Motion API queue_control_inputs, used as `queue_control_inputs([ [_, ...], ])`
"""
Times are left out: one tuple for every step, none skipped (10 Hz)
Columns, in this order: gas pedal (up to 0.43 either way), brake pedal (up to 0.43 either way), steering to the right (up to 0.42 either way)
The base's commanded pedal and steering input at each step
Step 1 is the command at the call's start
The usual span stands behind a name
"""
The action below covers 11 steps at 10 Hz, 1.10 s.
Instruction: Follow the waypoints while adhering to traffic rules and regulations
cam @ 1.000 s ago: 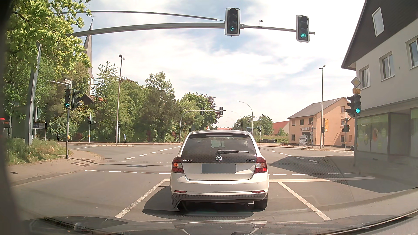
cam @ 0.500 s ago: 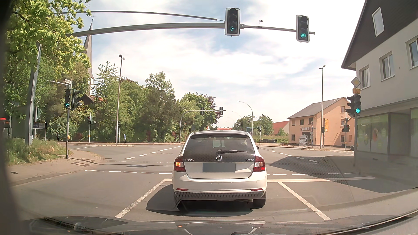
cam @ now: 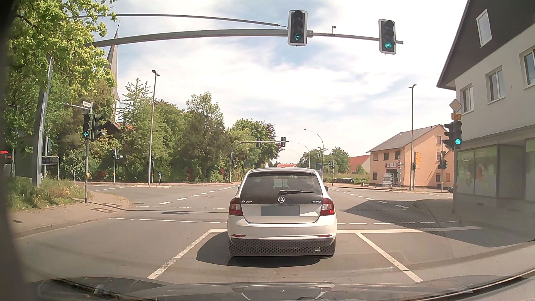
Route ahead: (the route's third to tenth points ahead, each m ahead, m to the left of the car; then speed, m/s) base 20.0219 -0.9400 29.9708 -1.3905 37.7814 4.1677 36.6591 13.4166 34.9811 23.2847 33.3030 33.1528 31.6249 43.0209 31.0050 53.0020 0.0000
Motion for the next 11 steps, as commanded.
queue_control_inputs([
  [0.000, 0.000, 0.001],
  [0.000, 0.000, 0.001],
  [0.067, 0.000, 0.002],
  [0.157, 0.000, 0.001],
  [0.197, 0.000, 0.002],
  [0.240, 0.000, 0.001],
  [0.268, 0.000, 0.001],
  [0.299, 0.000, 0.001],
  [0.319, 0.000, 0.002],
  [0.339, 0.000, 0.001],
  [0.350, 0.000, 0.001],
])
